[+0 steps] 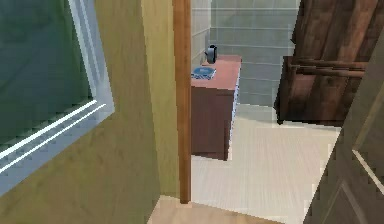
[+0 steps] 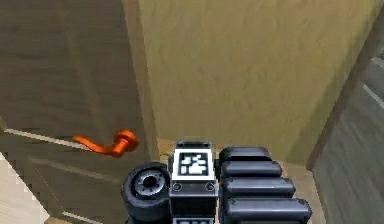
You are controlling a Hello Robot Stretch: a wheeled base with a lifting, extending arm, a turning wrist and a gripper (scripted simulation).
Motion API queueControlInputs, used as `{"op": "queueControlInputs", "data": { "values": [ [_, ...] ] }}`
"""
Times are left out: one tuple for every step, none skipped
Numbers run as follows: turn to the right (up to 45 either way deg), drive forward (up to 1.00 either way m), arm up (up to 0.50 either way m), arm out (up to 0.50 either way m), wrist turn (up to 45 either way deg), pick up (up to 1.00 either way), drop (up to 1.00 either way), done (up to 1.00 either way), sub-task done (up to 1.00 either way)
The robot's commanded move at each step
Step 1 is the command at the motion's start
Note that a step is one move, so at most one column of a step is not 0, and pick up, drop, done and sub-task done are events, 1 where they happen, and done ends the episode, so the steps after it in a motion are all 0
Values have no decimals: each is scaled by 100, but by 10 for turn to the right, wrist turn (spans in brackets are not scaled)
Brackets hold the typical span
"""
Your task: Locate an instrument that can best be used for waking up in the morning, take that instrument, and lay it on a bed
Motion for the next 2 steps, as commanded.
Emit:
{"op": "queueControlInputs", "data": {
  "values": [
    [90, 0, 0, 0, 0, 0, 0, 0, 0],
    [0, 60, 0, 0, 0, 0, 0, 0, 0]
  ]
}}
